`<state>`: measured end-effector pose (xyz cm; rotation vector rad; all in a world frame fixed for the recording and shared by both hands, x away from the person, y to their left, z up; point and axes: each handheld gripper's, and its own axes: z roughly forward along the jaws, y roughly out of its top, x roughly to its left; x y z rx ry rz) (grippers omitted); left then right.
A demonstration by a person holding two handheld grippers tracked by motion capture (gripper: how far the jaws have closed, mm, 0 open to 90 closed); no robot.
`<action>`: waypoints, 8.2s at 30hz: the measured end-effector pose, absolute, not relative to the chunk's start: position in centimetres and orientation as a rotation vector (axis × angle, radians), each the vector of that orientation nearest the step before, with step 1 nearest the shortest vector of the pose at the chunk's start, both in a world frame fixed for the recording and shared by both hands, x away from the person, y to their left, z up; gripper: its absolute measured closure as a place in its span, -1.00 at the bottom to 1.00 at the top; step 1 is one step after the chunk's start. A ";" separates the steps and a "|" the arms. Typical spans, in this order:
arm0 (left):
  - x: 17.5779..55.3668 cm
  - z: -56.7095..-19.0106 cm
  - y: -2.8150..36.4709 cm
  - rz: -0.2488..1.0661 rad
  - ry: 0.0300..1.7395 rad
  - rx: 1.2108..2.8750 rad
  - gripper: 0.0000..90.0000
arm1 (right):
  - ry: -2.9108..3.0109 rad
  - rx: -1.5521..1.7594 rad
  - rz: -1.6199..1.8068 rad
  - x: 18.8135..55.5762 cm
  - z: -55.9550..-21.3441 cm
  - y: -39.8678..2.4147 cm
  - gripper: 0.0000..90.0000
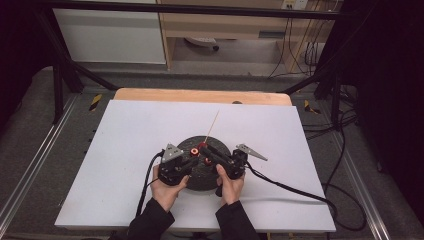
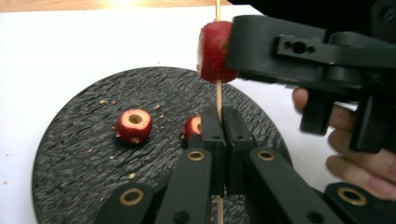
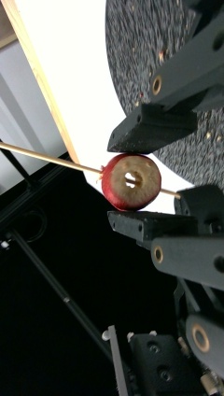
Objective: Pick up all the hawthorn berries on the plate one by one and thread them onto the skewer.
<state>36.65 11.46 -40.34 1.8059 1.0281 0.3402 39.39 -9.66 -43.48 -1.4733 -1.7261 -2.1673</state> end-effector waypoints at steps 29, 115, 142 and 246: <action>34.0 -41.4 20.6 0.387 1.014 1.928 0.97 | -2.538 -1.332 -1.548 41.5 -41.2 -13.1 -0.90; 32.5 -43.3 22.7 0.348 0.997 1.961 0.97 | -2.691 -1.133 -1.041 45.8 -37.7 -8.4 0.39; 32.2 -43.3 21.8 0.356 0.985 1.948 0.97 | -2.088 -1.355 -1.798 41.8 -40.6 -11.4 0.40; 31.9 -41.9 15.2 0.338 0.928 1.864 0.97 | -1.419 -1.474 -2.292 42.7 -40.0 -12.0 0.41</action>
